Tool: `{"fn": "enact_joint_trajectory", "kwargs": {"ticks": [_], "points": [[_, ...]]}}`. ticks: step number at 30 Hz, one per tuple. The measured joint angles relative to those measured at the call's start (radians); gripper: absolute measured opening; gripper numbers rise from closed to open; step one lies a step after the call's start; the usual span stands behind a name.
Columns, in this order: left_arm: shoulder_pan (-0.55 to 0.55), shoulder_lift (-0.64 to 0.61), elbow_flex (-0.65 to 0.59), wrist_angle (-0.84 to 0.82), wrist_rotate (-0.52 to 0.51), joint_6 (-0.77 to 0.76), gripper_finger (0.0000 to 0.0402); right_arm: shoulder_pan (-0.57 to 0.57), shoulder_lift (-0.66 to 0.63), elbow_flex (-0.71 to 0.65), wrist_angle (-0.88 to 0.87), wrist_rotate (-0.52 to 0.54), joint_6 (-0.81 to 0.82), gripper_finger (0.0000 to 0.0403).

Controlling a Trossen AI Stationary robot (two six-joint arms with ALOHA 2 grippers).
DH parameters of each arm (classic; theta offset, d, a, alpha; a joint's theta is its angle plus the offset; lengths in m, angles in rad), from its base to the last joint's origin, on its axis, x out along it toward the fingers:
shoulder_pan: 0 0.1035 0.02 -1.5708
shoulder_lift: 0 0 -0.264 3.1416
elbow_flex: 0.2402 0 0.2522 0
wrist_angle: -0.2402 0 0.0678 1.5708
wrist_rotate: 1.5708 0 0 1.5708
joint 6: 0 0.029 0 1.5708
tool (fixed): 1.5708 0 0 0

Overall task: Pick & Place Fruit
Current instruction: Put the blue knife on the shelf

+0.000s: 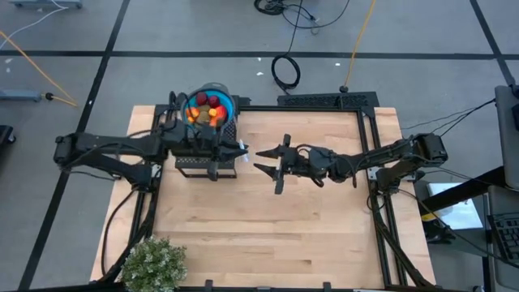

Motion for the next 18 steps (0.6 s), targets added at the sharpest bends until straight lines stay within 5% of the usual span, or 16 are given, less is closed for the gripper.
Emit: {"fn": "enact_joint_trajectory", "kwargs": {"ticks": [9,18], "points": [[0.0,-0.185,0.005,-0.445,-0.129,-0.023,0.0018,0.002,0.0,0.0,-0.07,-0.005,0.042,0.0144],[0.0,-0.117,0.195,-0.97,-0.176,-0.006,0.0018,-0.007,-0.118,-0.093,-0.068,-0.037,0.005,0.0012]]}}
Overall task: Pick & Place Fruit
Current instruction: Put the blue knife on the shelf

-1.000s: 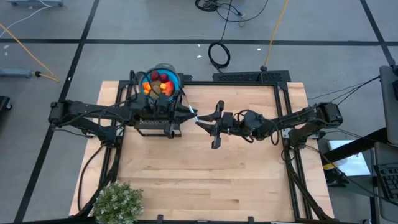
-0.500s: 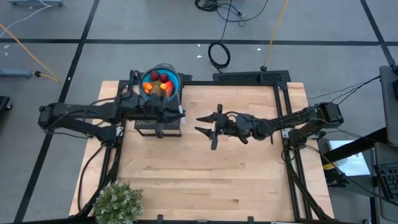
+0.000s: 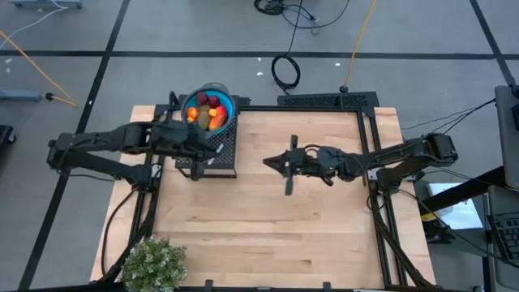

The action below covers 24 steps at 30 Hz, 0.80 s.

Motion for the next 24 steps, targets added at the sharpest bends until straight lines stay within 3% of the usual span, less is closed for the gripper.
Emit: {"fn": "enact_joint_trajectory", "kwargs": {"ticks": [6,14,24], "points": [[0.0,0.122,0.124,-0.279,-0.009,0.074,0.0018,-0.012,-0.17,-0.161,0.022,0.004,0.078,0.0003],[0.003,0.309,0.235,-0.525,-0.036,0.21,0.0018,-0.012,-0.366,-0.347,0.148,0.034,0.082,0.0001],[0.075,0.449,0.308,-0.793,-0.051,0.384,0.0018,-0.012,-0.468,-0.432,0.148,0.035,0.082,0.0]]}}
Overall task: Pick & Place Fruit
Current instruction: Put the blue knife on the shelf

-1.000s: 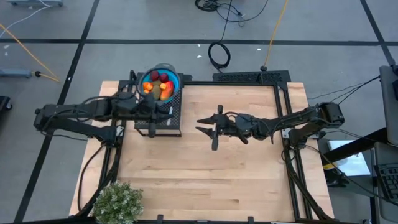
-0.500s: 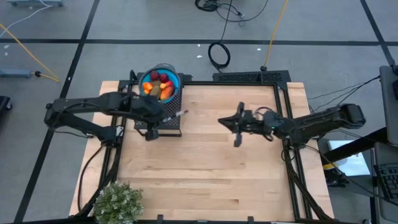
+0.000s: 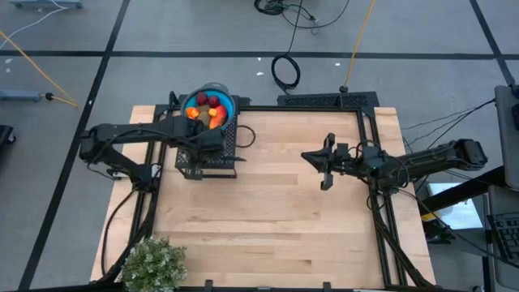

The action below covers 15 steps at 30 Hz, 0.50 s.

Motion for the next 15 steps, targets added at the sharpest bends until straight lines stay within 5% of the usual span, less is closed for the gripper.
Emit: {"fn": "enact_joint_trajectory", "kwargs": {"ticks": [15], "points": [[0.139,0.009,-0.008,-0.055,0.053,0.064,0.0021,0.0,-0.001,-0.008,-0.015,-0.004,0.0,0.0]]}}
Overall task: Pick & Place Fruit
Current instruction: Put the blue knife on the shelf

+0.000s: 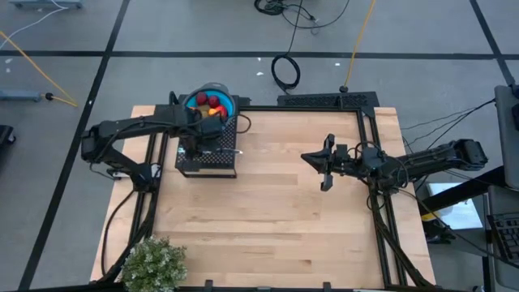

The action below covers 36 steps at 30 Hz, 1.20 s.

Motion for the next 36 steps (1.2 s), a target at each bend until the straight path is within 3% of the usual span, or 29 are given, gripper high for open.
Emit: {"fn": "enact_joint_trajectory", "kwargs": {"ticks": [8,22,30,36], "points": [[0.023,0.0,-0.107,0.001,-0.04,0.017,0.002,0.0,0.0,0.0,0.0,0.0,0.0,0.0],[0.024,0.0,-0.114,0.063,-0.051,0.024,0.0023,0.0,0.0,0.0,0.0,-0.001,0.018,0.0],[0.024,0.0,-0.114,0.062,-0.05,0.018,0.0074,0.0,0.0,0.0,0.0,-0.001,0.016,0.0],[0.024,0.0,-0.114,0.062,-0.051,0.017,0.008,0.0,0.0,0.0,0.0,-0.001,0.015,0.0]]}}
